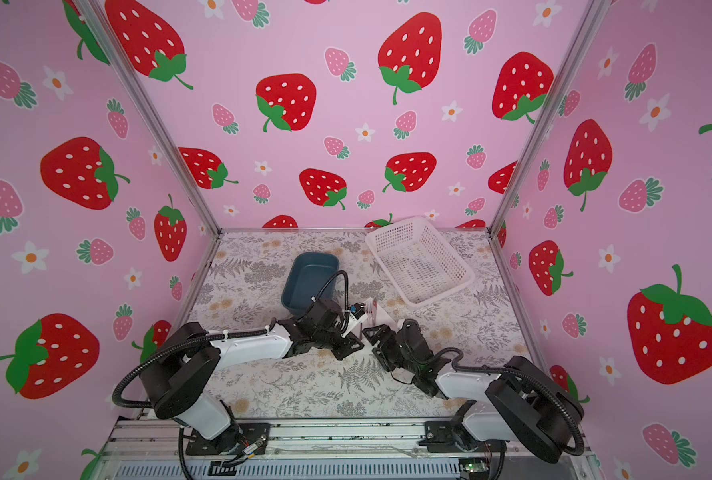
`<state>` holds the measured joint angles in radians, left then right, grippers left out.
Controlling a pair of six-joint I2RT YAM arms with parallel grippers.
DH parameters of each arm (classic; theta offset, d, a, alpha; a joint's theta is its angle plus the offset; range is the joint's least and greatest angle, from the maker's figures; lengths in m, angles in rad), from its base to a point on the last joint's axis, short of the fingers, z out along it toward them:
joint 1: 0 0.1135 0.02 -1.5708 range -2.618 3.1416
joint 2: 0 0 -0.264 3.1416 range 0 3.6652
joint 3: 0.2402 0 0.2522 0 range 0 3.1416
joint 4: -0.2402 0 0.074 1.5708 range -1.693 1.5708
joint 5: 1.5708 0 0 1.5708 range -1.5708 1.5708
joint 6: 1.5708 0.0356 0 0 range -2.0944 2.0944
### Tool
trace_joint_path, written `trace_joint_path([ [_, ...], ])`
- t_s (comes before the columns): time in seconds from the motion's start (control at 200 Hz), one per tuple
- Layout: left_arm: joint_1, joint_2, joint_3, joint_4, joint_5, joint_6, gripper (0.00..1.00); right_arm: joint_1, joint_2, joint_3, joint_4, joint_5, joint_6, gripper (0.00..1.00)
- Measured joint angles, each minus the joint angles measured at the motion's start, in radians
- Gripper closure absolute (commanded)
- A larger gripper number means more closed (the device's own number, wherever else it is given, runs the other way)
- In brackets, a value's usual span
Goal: Place the utensils on the paper napkin and roll it up
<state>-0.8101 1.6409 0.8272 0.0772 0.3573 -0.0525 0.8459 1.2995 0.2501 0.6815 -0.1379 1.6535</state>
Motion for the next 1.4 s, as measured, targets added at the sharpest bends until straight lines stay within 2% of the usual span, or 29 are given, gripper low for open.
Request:
trace_joint_path([
  [0.15, 0.000, 0.014, 0.011, -0.002, -0.006, 0.001, 0.88, 0.000, -0.024, -0.012, 0.001, 0.002, 0.000, 0.14],
  [0.34, 0.000, 0.034, 0.048, -0.026, -0.014, -0.006, 0.90, -0.004, -0.125, -0.032, -0.079, 0.033, -0.010, 0.16],
  [0.56, 0.004, 0.064, 0.121, -0.084, -0.018, -0.039, 0.90, -0.014, -0.309, -0.086, -0.212, 0.098, -0.068, 0.33],
  [0.74, 0.022, 0.104, 0.163, -0.131, -0.018, -0.076, 0.91, -0.019, -0.371, -0.096, -0.333, 0.131, -0.134, 0.51],
  [0.895, 0.038, 0.120, 0.179, -0.170, -0.017, -0.100, 0.93, -0.019, -0.364, -0.063, -0.418, 0.135, -0.217, 0.63],
  [0.98, 0.045, 0.120, 0.185, -0.183, -0.013, -0.109, 0.93, -0.019, -0.325, -0.026, -0.439, 0.123, -0.264, 0.73],
  [1.136, 0.054, 0.120, 0.199, -0.195, 0.007, -0.129, 0.93, -0.019, -0.211, 0.060, -0.463, 0.078, -0.349, 0.76],
  [1.156, 0.055, 0.120, 0.203, -0.196, 0.011, -0.132, 0.98, -0.019, -0.194, 0.072, -0.466, 0.071, -0.357, 0.76],
  [1.226, 0.056, 0.123, 0.217, -0.207, 0.021, -0.134, 0.99, -0.019, -0.139, 0.105, -0.473, 0.045, -0.391, 0.80],
  [1.401, 0.058, 0.138, 0.238, -0.218, 0.047, -0.137, 0.99, -0.016, -0.048, 0.151, -0.481, -0.013, -0.442, 0.80],
])
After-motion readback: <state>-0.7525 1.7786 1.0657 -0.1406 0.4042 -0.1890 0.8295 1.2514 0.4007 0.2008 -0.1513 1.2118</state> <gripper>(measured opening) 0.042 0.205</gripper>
